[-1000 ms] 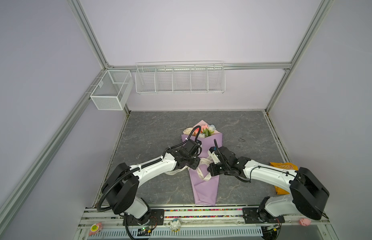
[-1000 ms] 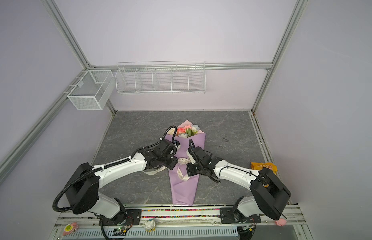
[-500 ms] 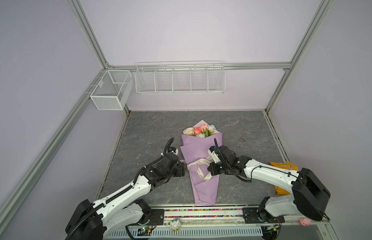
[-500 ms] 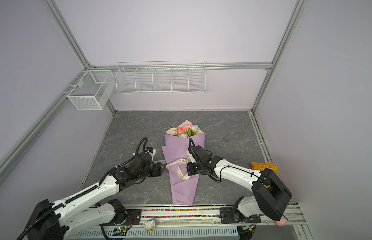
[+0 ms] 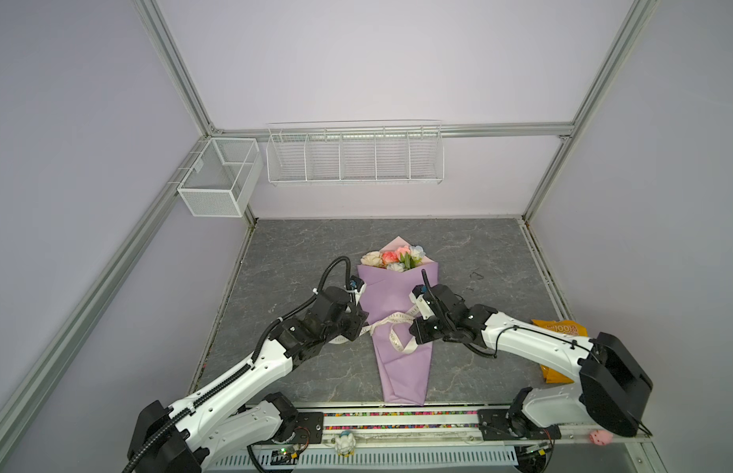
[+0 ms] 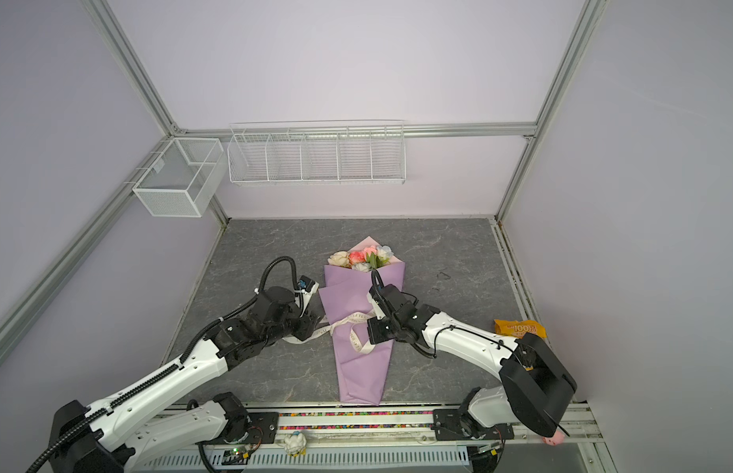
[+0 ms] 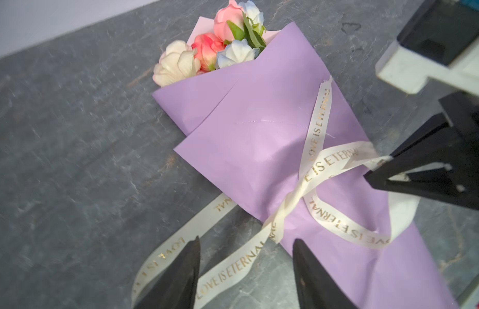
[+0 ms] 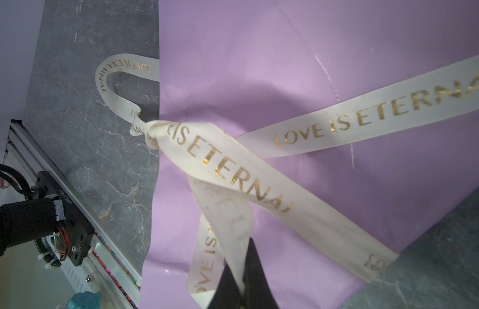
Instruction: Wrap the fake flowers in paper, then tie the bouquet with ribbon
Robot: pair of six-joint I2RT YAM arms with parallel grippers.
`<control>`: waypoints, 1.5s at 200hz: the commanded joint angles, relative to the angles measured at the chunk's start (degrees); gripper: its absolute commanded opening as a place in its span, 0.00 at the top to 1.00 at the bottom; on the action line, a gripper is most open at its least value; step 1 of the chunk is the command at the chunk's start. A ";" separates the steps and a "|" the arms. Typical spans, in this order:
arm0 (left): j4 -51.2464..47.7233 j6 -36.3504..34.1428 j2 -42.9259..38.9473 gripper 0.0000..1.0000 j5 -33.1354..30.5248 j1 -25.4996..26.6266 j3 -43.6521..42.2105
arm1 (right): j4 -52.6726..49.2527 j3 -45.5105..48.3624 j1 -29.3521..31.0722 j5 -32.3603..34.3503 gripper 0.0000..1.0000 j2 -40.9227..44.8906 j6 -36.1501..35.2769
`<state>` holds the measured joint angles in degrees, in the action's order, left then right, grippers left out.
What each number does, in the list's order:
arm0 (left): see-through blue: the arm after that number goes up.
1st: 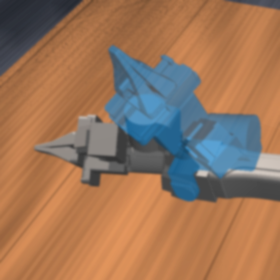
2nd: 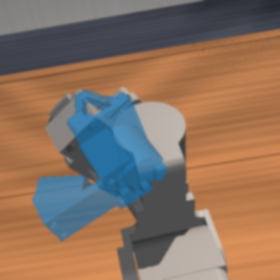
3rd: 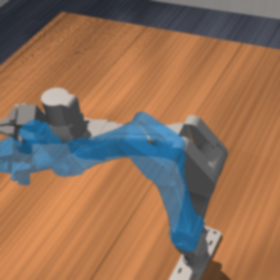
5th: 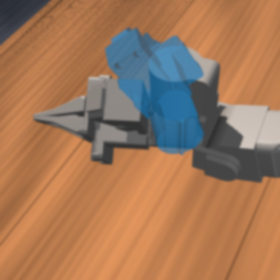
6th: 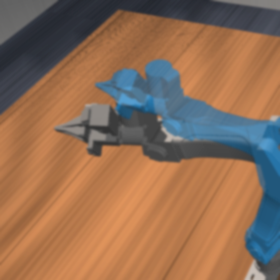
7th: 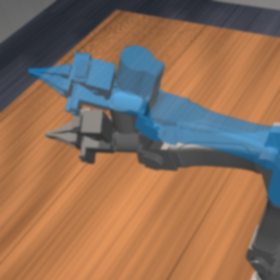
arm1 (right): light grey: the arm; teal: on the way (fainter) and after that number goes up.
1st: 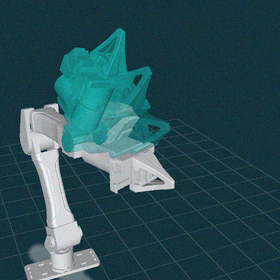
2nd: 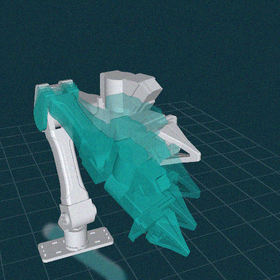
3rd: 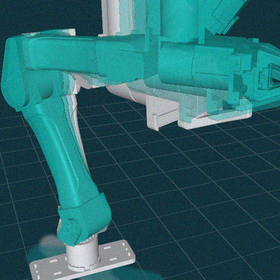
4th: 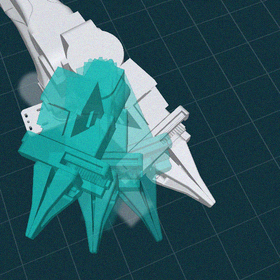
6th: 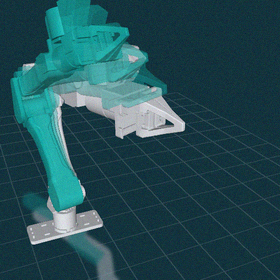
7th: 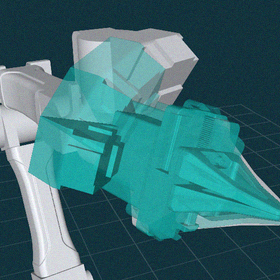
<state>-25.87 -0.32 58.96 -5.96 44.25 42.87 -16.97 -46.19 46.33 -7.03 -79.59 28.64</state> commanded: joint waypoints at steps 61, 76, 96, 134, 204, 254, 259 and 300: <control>-7.02 -19.12 15.61 0.33 1.04 -0.57 1.74 | -0.75 -1.11 0.43 0.98 0.93 1.15 0.14; -8.22 -18.47 19.41 0.32 0.60 -0.65 3.28 | -0.78 -1.14 0.43 0.87 0.93 0.96 0.40; -7.83 -18.02 23.50 0.32 -0.42 -0.74 4.27 | -0.41 -1.00 0.43 0.94 0.93 0.76 0.88; -2.64 -17.81 24.81 0.35 1.44 -0.74 3.66 | -0.47 -1.61 0.43 0.62 0.93 -0.11 0.73; -3.23 -18.12 27.16 0.82 1.40 -0.74 3.57 | -2.38 -2.28 0.36 1.89 0.93 0.56 1.18; -3.23 -12.87 21.34 1.00 -0.80 -1.36 1.59 | -15.26 -2.40 -0.04 8.97 0.93 6.28 1.21; -2.97 -12.82 20.72 1.00 -0.50 -1.36 1.37 | -16.54 -2.15 -0.26 9.67 0.93 7.10 0.95; -3.18 -10.36 18.71 1.00 -4.04 -1.36 1.92 | -38.40 -10.11 -2.17 21.35 0.93 7.25 -1.47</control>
<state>-28.69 -12.84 78.37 -7.77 43.11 44.73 -38.70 -50.76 44.86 4.73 -72.14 29.06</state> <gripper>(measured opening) 0.047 0.071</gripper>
